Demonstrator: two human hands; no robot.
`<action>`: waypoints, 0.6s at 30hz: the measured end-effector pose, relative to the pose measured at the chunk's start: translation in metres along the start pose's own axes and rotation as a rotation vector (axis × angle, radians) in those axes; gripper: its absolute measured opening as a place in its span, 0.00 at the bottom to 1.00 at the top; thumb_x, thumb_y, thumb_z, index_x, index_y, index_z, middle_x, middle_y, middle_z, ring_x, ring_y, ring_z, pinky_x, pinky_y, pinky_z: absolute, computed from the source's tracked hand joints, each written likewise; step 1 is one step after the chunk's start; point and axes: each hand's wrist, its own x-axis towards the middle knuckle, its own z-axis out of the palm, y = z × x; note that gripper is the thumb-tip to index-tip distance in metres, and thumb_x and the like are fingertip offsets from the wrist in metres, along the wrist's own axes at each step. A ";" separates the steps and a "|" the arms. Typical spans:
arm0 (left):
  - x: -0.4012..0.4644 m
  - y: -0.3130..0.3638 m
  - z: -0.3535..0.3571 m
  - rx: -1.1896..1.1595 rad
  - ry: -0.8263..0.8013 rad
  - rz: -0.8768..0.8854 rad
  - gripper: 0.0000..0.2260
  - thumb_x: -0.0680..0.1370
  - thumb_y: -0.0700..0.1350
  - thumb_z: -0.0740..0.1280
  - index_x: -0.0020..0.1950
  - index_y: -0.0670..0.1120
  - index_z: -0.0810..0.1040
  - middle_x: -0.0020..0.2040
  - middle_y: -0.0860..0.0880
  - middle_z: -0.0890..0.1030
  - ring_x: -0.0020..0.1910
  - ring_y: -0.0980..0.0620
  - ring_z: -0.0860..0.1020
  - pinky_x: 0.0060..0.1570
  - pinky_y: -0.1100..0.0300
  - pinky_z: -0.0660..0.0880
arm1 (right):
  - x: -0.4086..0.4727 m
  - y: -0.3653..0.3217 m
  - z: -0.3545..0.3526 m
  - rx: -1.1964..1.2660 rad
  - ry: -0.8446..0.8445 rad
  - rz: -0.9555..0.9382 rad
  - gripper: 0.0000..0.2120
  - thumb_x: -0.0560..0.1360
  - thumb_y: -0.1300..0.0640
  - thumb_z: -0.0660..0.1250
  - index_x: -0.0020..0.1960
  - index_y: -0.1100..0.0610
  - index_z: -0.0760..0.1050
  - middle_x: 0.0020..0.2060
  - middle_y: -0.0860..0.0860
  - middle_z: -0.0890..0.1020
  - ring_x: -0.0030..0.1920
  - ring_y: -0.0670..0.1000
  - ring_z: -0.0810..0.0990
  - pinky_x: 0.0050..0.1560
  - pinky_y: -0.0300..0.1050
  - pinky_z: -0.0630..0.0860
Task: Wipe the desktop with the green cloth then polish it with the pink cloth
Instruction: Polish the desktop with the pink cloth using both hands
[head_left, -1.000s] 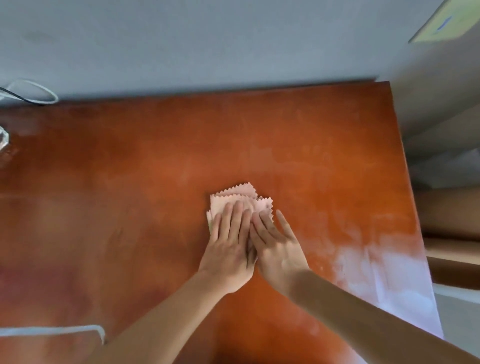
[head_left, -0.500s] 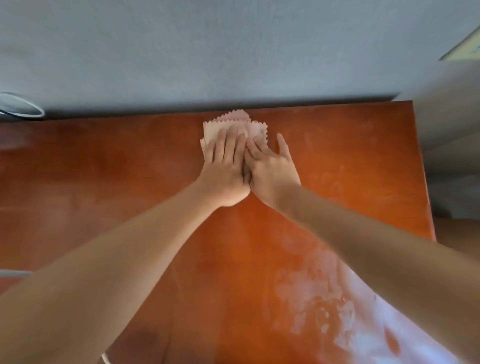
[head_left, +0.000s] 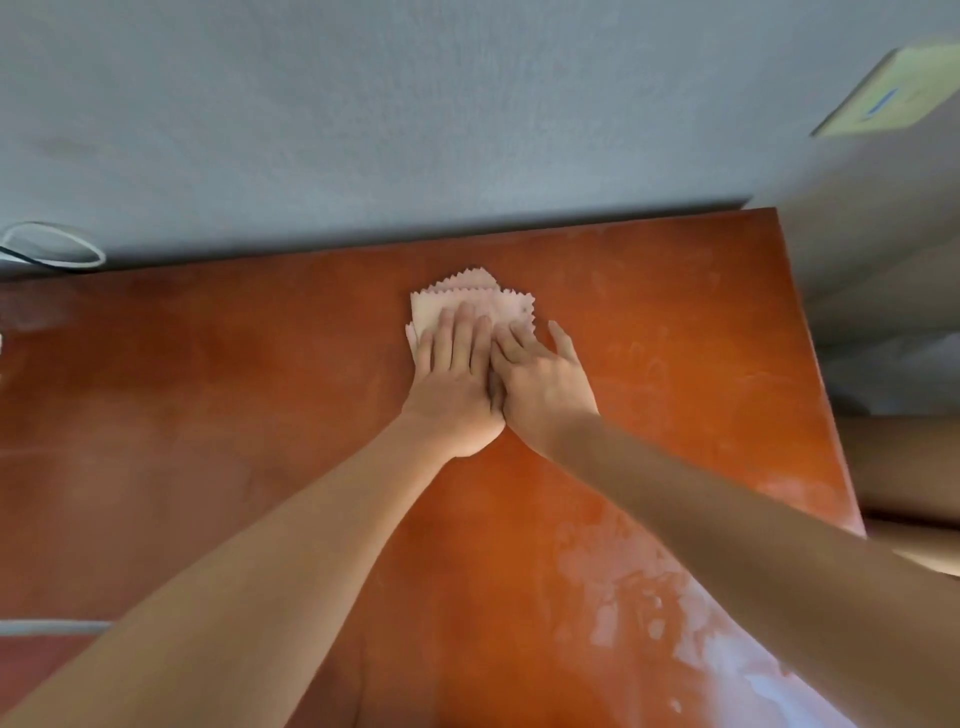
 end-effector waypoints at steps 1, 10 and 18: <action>-0.018 0.005 0.010 0.002 -0.004 0.025 0.32 0.83 0.56 0.42 0.78 0.43 0.28 0.78 0.42 0.26 0.77 0.42 0.26 0.77 0.43 0.31 | -0.019 -0.006 0.007 0.007 -0.016 0.003 0.28 0.83 0.51 0.54 0.81 0.57 0.55 0.79 0.52 0.59 0.80 0.53 0.53 0.78 0.61 0.46; -0.069 0.027 0.047 0.054 0.022 0.207 0.34 0.84 0.59 0.43 0.77 0.43 0.26 0.77 0.41 0.25 0.76 0.40 0.24 0.76 0.41 0.31 | -0.102 -0.013 0.037 0.075 0.124 0.065 0.27 0.62 0.60 0.80 0.61 0.57 0.83 0.63 0.52 0.81 0.65 0.53 0.79 0.62 0.71 0.72; 0.019 0.048 0.005 -0.009 0.045 0.217 0.33 0.83 0.56 0.45 0.80 0.44 0.31 0.79 0.43 0.27 0.77 0.42 0.26 0.77 0.42 0.33 | -0.039 0.040 0.012 0.064 0.052 0.168 0.24 0.80 0.57 0.61 0.75 0.54 0.68 0.76 0.49 0.68 0.77 0.50 0.62 0.76 0.66 0.43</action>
